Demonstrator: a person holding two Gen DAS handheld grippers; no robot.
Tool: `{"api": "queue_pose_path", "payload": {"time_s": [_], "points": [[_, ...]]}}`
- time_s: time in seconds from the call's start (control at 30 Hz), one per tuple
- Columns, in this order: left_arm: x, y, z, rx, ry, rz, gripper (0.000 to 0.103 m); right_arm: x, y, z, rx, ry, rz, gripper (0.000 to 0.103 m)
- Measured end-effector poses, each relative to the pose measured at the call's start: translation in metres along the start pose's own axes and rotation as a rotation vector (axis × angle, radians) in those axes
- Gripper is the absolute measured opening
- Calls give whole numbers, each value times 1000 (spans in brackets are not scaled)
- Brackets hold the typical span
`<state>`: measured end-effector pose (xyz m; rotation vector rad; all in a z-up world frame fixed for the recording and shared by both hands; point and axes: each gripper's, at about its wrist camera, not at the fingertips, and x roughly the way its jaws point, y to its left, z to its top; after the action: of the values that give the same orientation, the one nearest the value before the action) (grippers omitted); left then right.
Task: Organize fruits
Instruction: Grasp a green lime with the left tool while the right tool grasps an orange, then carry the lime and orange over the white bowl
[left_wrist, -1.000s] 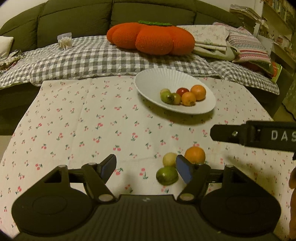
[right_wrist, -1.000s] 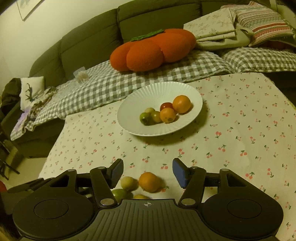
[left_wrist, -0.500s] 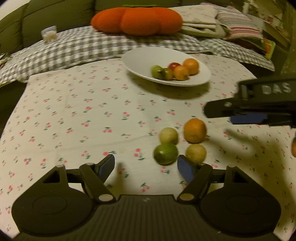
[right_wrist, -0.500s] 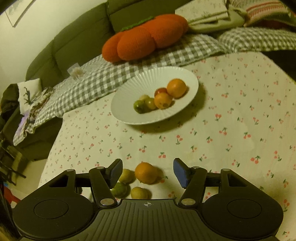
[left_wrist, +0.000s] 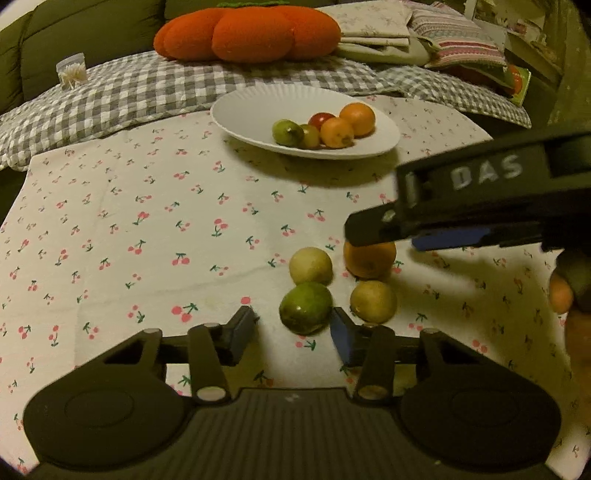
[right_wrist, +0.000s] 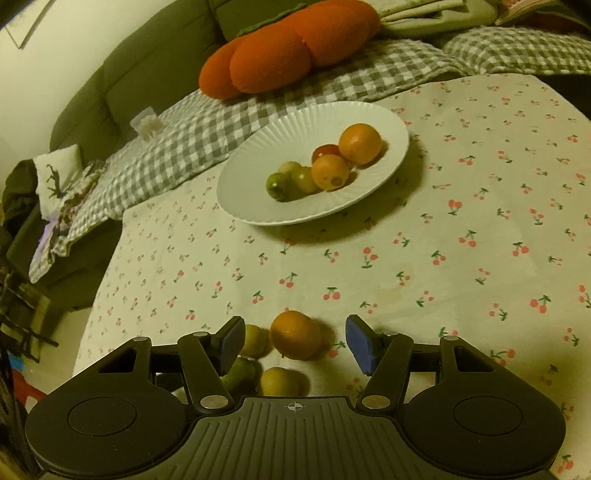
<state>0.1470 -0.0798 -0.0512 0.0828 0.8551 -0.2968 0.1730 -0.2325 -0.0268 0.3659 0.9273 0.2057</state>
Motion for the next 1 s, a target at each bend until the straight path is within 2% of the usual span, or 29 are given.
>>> {"api": "queue_pose_path", "payload": {"time_s": [0.1,0.2,0.4,0.57,0.67,1.0], "points": [[0,-1,1,-4,-4,-19,31,7,2,-1,-8,9,-11,59],[0,-1,2,-3,-8,-19,27,13,2,-1,-8,18,-22,55],[1,0,3,-14,-11,-23,27,17,4,-2,-16,23,-28,53],[0,1,3,-17,-12,-23,26,26,4,-3,-20,35,-45,38],[-1,1,3,-22,-11,-23,26,28,6,-2,-29,29,-49,33],[-13,1,7,-39,-36,-50,26,18,9,2,-36,4,-49,32]]}}
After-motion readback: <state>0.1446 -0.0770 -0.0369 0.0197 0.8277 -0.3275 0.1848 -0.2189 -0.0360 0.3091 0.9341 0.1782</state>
